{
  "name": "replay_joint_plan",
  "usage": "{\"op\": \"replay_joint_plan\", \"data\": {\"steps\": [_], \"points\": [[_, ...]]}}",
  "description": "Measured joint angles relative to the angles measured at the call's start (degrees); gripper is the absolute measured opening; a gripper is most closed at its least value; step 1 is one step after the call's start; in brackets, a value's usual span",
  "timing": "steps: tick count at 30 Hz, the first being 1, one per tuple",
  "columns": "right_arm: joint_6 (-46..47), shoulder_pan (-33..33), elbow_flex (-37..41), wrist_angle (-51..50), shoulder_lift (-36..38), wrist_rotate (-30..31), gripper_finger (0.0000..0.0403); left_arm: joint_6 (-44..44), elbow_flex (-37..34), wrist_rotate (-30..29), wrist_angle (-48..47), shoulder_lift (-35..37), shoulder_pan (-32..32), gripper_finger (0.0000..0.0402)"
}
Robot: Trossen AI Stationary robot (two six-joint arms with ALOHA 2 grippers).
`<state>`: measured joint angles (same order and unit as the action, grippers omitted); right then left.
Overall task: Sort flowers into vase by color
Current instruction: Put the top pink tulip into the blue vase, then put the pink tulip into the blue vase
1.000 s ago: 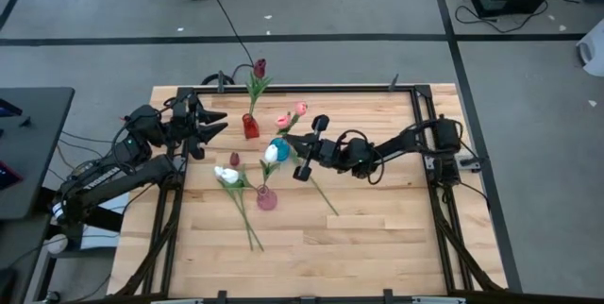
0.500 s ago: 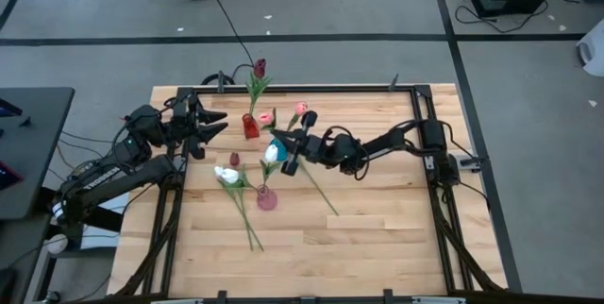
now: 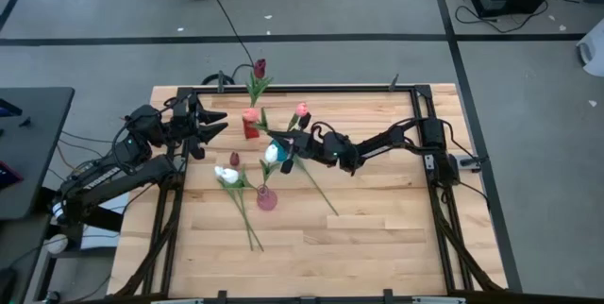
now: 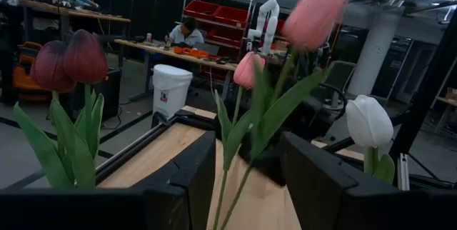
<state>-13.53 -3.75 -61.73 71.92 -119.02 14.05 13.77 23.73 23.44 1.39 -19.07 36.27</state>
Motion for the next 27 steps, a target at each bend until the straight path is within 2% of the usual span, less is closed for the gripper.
{"op": "replay_joint_plan", "data": {"steps": [7,12,15,18,22,24,27], "points": [[1.9,0.0,0.0,-15.7,1.4,0.7,0.0070,0.0,0.0,0.0,0.0,0.0,0.0,0.0163],[3.5,0.5,0.0,-33.0,7.0,0.9,0.0109,0.0,0.0,0.3,-0.1,0.0,0.0,0.0163],[5.6,1.4,0.0,-45.5,11.6,0.8,0.0120,0.0,0.0,0.5,-0.1,0.0,0.0,0.0163],[13.0,2.1,0.0,-57.7,14.9,0.6,0.0121,0.0,0.0,0.5,-0.2,0.0,0.0,0.0163],[27.6,2.3,0.0,-71.2,14.5,-1.9,0.0118,0.2,0.0,0.5,-0.2,0.0,0.0,0.0163],[30.9,2.6,0.0,-74.0,12.9,-4.6,0.0117,0.3,0.0,0.5,-0.2,0.0,0.0,0.0163],[33.5,4.0,0.1,-74.4,9.9,-4.0,0.0117,0.4,0.0,0.6,-0.2,0.0,0.0,0.0163]]}}
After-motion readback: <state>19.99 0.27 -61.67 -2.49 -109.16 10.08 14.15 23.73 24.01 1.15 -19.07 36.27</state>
